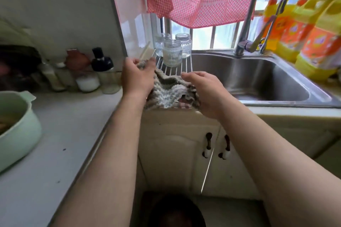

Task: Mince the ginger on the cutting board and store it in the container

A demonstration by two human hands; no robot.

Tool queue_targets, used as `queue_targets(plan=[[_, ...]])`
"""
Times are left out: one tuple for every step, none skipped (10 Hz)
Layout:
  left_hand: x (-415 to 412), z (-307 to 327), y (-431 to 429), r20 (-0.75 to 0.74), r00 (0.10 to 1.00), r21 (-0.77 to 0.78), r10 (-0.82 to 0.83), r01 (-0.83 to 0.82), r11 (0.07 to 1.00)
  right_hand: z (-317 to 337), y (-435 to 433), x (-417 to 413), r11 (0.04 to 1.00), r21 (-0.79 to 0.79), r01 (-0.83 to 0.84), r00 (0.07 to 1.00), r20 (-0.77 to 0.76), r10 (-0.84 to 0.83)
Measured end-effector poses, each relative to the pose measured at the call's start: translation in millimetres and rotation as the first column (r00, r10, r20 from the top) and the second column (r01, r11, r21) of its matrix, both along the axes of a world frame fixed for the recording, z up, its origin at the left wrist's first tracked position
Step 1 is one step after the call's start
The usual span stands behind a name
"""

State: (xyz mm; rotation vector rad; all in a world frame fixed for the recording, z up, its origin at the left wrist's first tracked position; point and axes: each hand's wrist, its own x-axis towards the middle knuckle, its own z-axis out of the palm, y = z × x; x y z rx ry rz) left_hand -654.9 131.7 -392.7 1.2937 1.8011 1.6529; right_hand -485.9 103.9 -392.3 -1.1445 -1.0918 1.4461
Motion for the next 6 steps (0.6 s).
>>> queue_targets(plan=[[-14, -6, 25, -0.394, 0.915, -0.24, -0.086, -0.012, 0.971, -2, 27, -3, 0.99, 0.135, 0.047, 0.896, 0.433, -0.101], [-15, -33, 16, -0.669, 0.713, -0.313, -0.209, -0.015, 0.95, -7, 28, -2, 0.946, 0.324, -0.022, 0.614, 0.751, -0.243], [-8, -52, 5, -0.753, 0.598, -0.316, -0.274, 0.037, 0.948, -19, 16, -10, 0.921, 0.345, -0.18, 0.429, 0.87, -0.242], [-7, -49, 5, -0.764, 0.53, -0.443, -0.367, -0.019, 0.896, -31, 16, -18, 0.929, 0.218, -0.299, 0.266, 0.954, -0.138], [-7, -50, 6, -0.748, 0.493, -0.523, -0.444, -0.024, 0.852, -35, 15, -15, 0.936, 0.074, -0.343, 0.122, 0.992, -0.033], [-10, -45, 9, -0.76, 0.505, -0.484, -0.409, -0.02, 0.875, -31, 13, -12, 0.926, 0.092, -0.365, 0.116, 0.992, -0.053]])
